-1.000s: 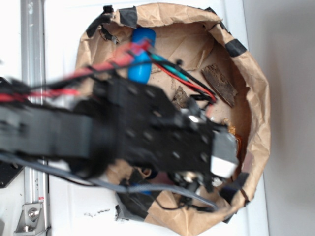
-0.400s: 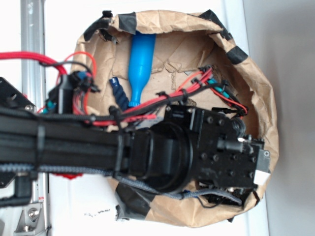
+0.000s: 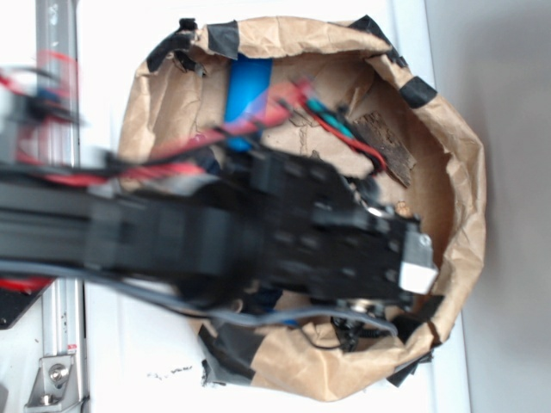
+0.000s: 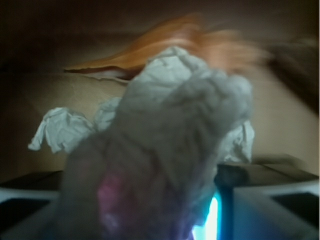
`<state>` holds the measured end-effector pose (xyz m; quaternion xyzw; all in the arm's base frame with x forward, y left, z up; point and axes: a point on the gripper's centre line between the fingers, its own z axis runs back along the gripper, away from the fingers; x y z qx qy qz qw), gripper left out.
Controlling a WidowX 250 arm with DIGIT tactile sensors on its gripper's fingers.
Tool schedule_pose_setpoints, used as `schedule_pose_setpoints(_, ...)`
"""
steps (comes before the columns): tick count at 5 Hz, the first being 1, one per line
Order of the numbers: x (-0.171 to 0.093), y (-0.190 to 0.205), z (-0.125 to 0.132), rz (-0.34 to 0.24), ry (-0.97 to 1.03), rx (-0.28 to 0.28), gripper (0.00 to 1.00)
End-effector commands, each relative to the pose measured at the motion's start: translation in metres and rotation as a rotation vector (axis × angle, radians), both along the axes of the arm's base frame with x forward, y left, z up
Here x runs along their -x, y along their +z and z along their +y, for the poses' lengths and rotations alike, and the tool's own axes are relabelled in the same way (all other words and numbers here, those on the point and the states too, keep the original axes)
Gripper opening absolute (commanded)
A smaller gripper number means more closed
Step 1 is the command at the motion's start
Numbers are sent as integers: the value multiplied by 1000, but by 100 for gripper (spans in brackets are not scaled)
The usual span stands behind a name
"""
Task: Grab the white paper.
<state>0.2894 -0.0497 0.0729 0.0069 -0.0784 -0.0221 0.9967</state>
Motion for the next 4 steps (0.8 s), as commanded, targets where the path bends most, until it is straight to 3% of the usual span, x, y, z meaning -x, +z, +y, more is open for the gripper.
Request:
schedule_pose_setpoints(1,27,72,41,-9,156,-86,0)
schedule_pose_setpoints(2,41,89,42,-1,142,-77,0)
schedule_pose_setpoints(4,52,81,59,-30,169,-59,0)
